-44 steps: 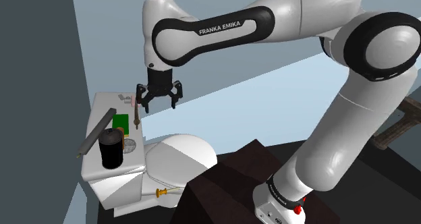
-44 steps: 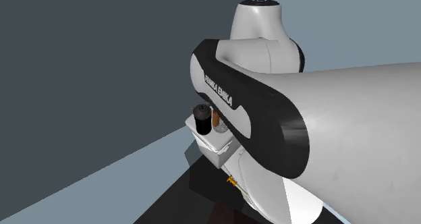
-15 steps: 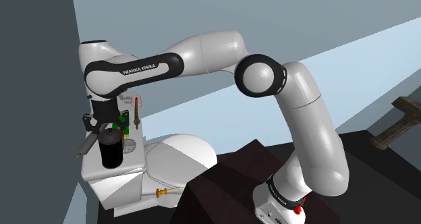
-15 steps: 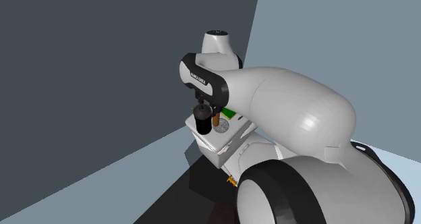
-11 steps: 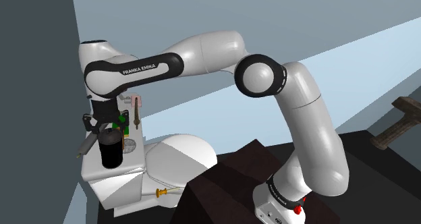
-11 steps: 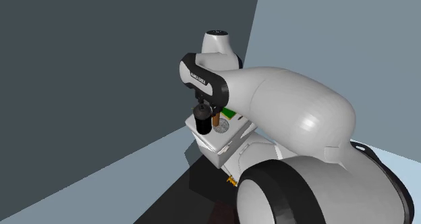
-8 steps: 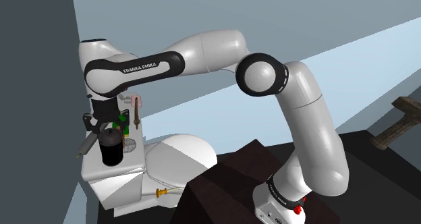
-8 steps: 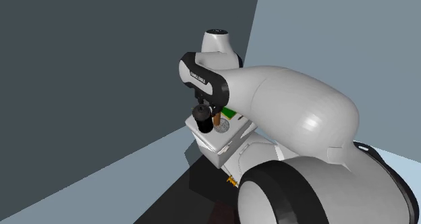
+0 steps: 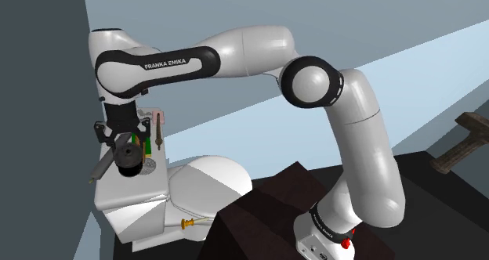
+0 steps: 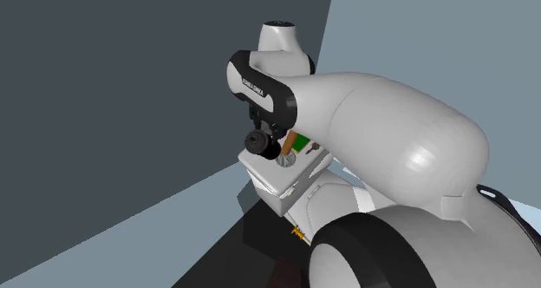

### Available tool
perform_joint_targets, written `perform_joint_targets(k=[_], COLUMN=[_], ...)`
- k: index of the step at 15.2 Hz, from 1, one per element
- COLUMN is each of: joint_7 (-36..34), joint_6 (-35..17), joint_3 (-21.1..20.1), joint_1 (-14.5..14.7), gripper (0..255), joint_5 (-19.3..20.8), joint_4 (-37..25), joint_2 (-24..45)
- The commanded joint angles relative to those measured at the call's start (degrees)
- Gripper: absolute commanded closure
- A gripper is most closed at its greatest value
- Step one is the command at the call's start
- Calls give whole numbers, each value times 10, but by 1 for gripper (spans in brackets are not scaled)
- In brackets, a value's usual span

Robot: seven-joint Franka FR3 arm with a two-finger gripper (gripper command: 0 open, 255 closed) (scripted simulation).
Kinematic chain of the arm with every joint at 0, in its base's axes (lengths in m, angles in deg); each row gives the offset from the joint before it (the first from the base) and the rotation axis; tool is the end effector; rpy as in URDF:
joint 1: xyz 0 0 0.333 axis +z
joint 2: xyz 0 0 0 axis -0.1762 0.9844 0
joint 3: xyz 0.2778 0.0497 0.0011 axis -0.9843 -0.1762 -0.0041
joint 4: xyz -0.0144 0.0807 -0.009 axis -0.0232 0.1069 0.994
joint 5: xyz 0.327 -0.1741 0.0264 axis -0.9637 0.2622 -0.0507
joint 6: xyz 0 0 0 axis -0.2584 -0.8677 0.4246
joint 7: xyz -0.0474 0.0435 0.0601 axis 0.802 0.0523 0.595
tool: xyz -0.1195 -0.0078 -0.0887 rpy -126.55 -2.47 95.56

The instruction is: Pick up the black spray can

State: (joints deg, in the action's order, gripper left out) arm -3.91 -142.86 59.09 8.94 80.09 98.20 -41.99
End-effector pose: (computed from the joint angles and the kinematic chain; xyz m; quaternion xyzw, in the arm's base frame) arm 0.5310 0.4099 0.2147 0.9803 -0.1485 -0.1275 0.0252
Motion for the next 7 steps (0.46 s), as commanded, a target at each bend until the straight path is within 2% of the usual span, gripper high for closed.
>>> perform_joint_targets(k=[1,7], joint_7=[0,-1], joint_6=[12,35], joint_3=[-2,-5], joint_1=[0,0], gripper=[255,255], joint_5=[-2,-6], joint_4=[-7,-18], joint_2=[-6,-18])
